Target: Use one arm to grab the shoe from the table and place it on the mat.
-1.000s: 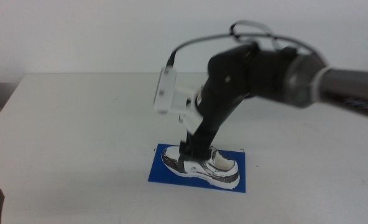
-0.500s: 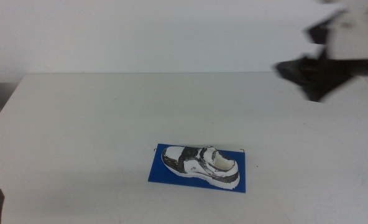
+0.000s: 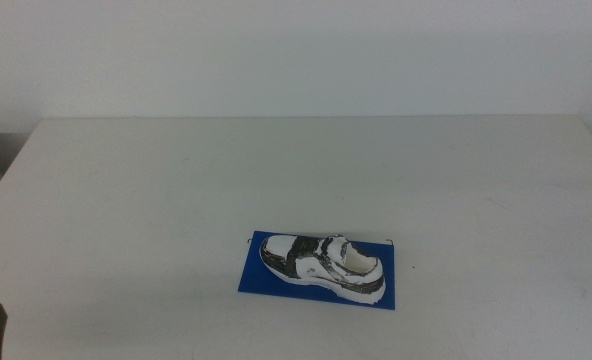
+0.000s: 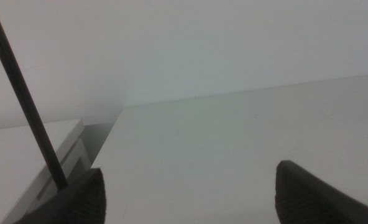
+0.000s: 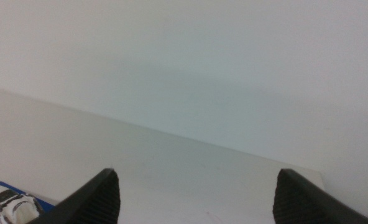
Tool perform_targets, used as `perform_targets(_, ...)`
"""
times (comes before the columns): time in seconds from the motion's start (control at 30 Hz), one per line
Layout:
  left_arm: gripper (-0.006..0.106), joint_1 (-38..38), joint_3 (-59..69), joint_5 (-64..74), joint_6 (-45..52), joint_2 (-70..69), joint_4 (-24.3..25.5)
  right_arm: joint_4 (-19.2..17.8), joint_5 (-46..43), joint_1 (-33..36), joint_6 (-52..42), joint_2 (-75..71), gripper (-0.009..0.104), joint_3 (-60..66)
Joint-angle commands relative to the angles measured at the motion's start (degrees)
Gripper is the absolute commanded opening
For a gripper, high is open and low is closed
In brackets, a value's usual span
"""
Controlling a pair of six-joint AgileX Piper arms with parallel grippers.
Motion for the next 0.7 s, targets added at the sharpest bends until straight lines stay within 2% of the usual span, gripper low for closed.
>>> perform_targets(0.0,0.094,-0.2,0.3,-4.6,-0.3,-0.4,-0.5,-1.5,-5.2,-0.5,2.2,-4.9,0.063,2.8)
perform_targets(0.33,0.094,-0.2,0.3,-4.6,-0.3,-0.4,-0.5,-1.6,-5.3,-0.5,3.7,-17.5,0.063,16.7)
perform_targets(0.67,0.094,-0.2,0.3,-4.6,-0.3,-0.2,-0.5,-2.8,-6.8,-0.5,3.7,-21.0,0.063,20.1)
